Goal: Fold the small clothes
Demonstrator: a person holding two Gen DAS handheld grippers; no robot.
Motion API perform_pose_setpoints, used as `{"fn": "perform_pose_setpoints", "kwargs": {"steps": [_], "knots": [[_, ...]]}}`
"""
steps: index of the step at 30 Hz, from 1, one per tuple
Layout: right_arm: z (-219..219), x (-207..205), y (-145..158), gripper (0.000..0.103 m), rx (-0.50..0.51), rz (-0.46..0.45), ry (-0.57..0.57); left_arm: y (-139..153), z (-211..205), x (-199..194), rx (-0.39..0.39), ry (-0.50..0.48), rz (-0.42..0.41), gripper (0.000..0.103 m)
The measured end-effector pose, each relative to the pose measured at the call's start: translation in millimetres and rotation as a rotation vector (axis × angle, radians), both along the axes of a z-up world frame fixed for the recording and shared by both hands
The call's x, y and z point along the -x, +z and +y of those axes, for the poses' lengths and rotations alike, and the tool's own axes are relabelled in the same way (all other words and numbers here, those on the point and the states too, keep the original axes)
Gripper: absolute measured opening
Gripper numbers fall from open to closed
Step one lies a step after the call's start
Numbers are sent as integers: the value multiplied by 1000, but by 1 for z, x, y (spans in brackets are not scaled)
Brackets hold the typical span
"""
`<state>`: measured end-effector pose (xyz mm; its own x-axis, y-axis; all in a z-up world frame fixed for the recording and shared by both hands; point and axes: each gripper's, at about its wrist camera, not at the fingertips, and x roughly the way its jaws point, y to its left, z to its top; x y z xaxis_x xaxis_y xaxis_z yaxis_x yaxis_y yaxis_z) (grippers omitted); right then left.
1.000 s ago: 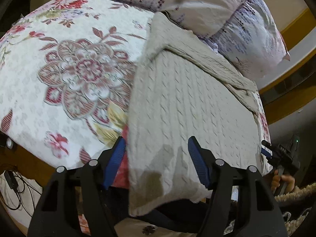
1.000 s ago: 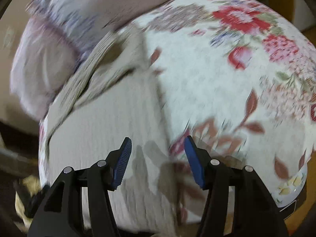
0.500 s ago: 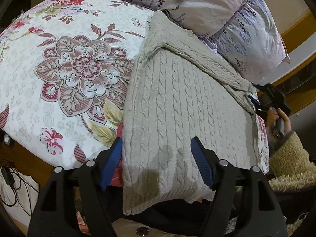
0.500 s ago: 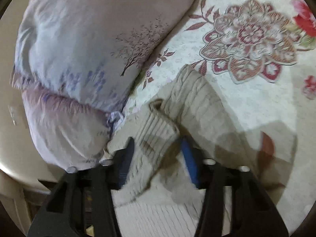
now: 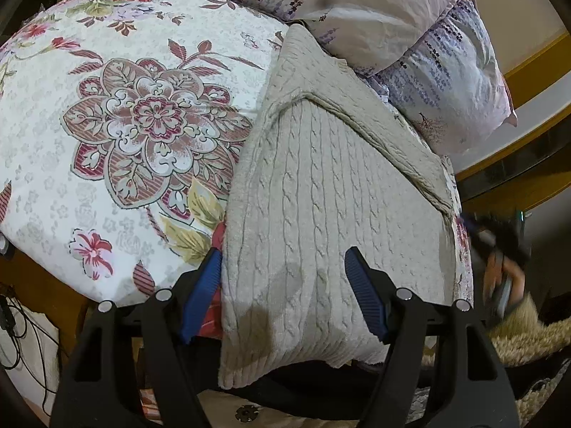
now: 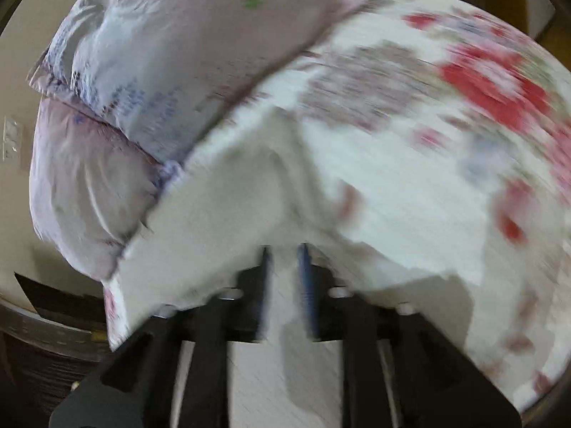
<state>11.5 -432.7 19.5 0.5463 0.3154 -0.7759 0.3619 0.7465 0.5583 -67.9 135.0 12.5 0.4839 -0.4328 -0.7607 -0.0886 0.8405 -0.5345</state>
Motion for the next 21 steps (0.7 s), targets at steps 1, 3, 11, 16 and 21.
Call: {"fn": "perform_pose_setpoints", "kwargs": {"steps": [1,3,11,16,21], "knots": [[-4,19,-1,62,26,17,0,0,0,0,4,-2,1,70],[-8,43,-10,63,16,72,45,0,-1,0,13,-7,6,70],[14,105,-49,34,-292,157,240,-6,-7,6,72,-35,65,40],[23,118,-51,12,-377,236,353,-7,-17,7,67,-79,119,21],[24,95,-26,7,-419,107,361,3,-17,-14,167,-116,121,9]]}}
